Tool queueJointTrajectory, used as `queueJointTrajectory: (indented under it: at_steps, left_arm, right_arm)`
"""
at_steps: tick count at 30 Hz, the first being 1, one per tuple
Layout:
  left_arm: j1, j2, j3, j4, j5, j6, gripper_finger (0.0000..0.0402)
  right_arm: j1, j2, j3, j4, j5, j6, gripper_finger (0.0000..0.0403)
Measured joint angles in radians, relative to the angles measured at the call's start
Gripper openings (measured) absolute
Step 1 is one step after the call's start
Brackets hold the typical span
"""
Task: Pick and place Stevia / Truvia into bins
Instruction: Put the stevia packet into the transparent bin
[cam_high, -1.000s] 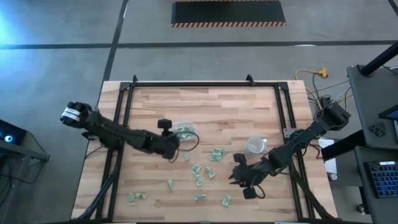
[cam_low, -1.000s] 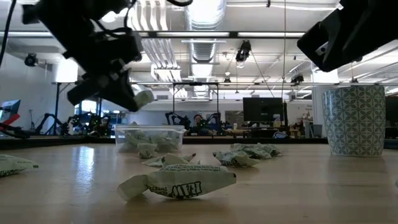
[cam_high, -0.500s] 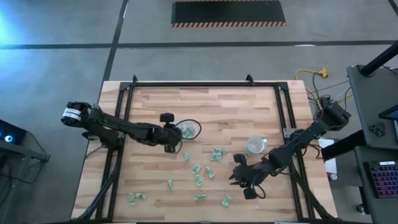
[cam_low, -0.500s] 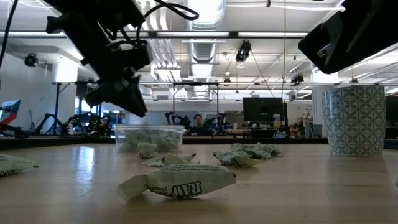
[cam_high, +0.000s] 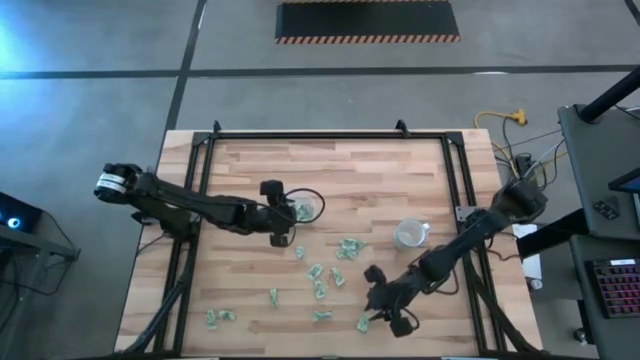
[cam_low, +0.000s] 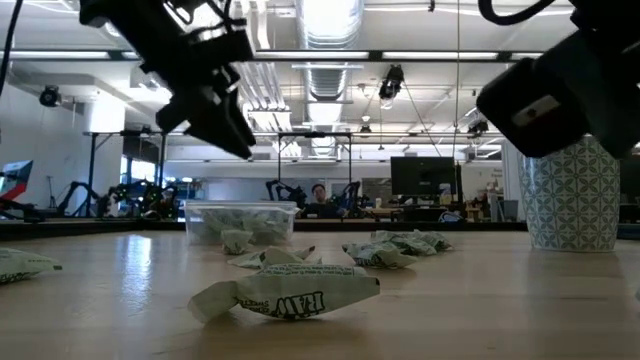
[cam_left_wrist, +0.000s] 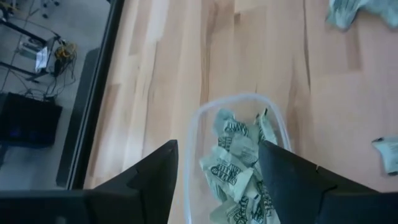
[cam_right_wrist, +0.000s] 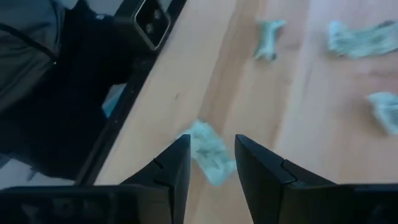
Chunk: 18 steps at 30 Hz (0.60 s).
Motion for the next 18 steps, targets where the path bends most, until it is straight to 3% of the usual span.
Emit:
queueJointTrajectory:
  at_steps: [6, 18]
  left_arm:
    - [-0.025, -0.082, 0.001, -0.025, 0.001, -0.004, 0.0208]
    - [-0.126, -0.275, 0.001, -0.016, 0.01, -0.079, 0.0208]
  right_arm:
    - [0.027, 0.101, 0.053, -0.008, -0.01, 0.006, 0.0107]
    - [0.031, 0.178, 0.094, -0.086, 0.0, 0.004, 0.0091]
